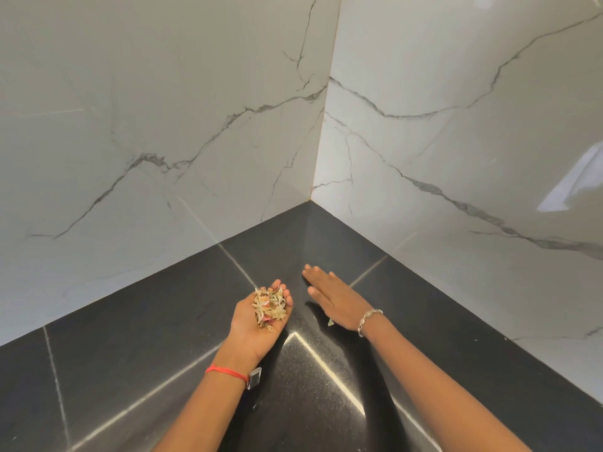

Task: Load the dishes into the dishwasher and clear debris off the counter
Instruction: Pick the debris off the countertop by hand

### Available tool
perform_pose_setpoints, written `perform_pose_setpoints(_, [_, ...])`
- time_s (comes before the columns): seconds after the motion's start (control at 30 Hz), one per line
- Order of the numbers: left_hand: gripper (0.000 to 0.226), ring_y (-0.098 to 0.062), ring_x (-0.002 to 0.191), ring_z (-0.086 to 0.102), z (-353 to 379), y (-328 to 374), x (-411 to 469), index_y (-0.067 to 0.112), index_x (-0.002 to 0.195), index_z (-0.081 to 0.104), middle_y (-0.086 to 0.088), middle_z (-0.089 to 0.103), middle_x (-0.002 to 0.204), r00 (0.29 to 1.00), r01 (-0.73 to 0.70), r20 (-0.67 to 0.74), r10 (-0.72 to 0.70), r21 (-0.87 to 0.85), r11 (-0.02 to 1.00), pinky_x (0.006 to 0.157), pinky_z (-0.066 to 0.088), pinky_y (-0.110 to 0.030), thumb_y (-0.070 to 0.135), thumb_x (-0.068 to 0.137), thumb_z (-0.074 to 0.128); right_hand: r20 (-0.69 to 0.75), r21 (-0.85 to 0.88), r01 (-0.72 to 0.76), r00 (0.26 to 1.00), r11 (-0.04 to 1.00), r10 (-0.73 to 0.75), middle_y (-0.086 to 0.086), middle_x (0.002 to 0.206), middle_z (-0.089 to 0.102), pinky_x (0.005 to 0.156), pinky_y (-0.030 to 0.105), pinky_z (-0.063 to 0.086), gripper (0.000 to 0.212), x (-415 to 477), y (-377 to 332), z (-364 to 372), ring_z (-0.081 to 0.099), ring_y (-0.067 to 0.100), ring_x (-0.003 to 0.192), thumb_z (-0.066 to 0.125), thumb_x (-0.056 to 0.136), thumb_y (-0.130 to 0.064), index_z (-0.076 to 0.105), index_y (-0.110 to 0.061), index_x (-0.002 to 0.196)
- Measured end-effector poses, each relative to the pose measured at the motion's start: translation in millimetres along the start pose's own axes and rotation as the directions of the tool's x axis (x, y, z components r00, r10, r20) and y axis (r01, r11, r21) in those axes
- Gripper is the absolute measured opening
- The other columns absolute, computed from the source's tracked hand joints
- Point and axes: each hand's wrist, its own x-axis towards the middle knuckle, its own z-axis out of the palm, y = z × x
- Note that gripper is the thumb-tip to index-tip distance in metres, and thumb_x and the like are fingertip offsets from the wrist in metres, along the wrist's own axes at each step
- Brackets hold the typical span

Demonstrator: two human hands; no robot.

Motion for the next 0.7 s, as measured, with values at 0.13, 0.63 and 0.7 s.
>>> perform_pose_setpoints(0.13, [0.037, -0.019, 0.074, 0.054, 2, -6, -14, -0.001, 0.088, 0.057, -0.011, 0.058, 0.081, 1.000, 0.006, 0.004, -0.006, -0.002, 1.000, 0.051, 0.054, -0.026, 0.017, 0.101, 0.028, 0.082, 0.085, 0.094, 0.991, 0.992, -0.102, -0.022, 0.150, 0.009, 0.103, 0.000, -0.010, 0.044, -49, -8, 1, 0.000, -0.011, 0.132, 0.023, 0.103, -0.028, 0.020, -0.025, 0.147])
perform_pose_setpoints(0.63, [0.035, -0.020, 0.072, 0.053, -9, -9, -49, 0.000, 0.088, 0.058, -0.012, 0.057, 0.076, 1.000, -0.020, 0.006, 0.020, -0.024, 1.000, 0.051, 0.055, -0.027, 0.016, 0.100, 0.029, -0.201, -0.077, -0.357, 0.920, 0.931, 0.336, 0.007, 0.156, -0.010, 0.113, 0.028, -0.009, 0.081, -53, -63, 50, -0.009, 0.019, 0.144, -0.006, 0.088, -0.062, -0.005, -0.008, 0.148])
perform_pose_setpoints(0.7, [0.035, -0.020, 0.074, 0.053, -11, -7, -51, -0.001, 0.090, 0.058, -0.012, 0.057, 0.081, 1.000, -0.030, -0.005, 0.030, -0.025, 0.999, 0.052, 0.055, -0.028, 0.015, 0.101, 0.029, -0.189, -0.087, -0.325, 0.933, 0.942, 0.305, 0.005, 0.156, -0.007, 0.115, 0.030, -0.006, 0.060, -51, -64, 48, -0.008, 0.019, 0.145, 0.015, 0.100, -0.042, 0.001, -0.010, 0.148])
